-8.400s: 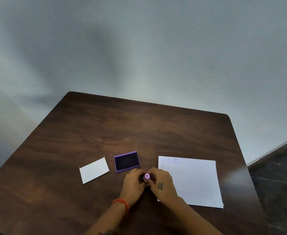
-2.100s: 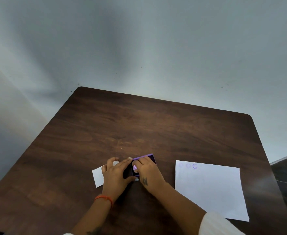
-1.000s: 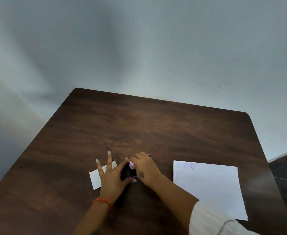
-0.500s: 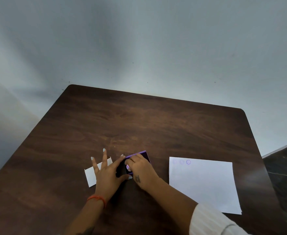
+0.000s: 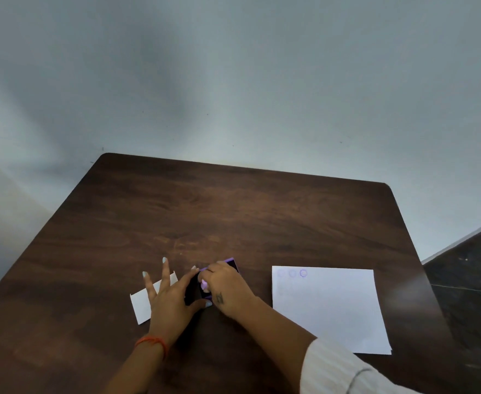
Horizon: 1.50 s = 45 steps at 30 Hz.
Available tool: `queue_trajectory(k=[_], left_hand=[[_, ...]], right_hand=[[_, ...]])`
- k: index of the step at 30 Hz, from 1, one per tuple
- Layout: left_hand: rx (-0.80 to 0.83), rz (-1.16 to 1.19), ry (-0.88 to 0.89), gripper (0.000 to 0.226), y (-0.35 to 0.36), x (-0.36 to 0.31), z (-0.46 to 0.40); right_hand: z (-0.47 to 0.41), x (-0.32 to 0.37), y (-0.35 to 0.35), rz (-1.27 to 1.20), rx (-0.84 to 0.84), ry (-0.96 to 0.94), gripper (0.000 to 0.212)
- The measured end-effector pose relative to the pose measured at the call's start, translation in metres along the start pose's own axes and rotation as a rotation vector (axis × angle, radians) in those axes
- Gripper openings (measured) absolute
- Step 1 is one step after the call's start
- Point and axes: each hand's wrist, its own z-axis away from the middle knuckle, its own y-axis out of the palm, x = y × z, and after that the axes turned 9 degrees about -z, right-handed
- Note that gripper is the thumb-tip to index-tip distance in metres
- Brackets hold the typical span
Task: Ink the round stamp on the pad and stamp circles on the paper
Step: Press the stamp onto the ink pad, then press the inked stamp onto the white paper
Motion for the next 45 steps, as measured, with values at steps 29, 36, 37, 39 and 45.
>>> queue_trajectory(k=[29,36,37,39,45], left_hand=[[0.11,-0.13,0.534,0.083,0.019,-0.157,-0.01],[0.212,-0.145,0.51,0.092,0.03,-0.156,-0.017],[0.223,-0.139,0.503,0.093,0.031,-0.156,-0.018],[0.242,-0.133,0.501,0.094,0.032,-0.157,-0.02],[0.281,-0.122,0.494,0.092,0.034,-0.156,-0.02]], right_hand=[[0.201,-0.084,-0.071,-2.211,-0.937,0.625,0.021],[0.187,-0.102,-0.07,-2.0,-0.974,0.655,0.017],[0.183,-0.104,-0.071,-1.922,-0.979,0.674,0.015],[0.172,-0.107,-0.073,-1.73,-0.985,0.717,0.015],[0.149,-0.109,-0.077,-0.922,-0.939,0.615,0.009]])
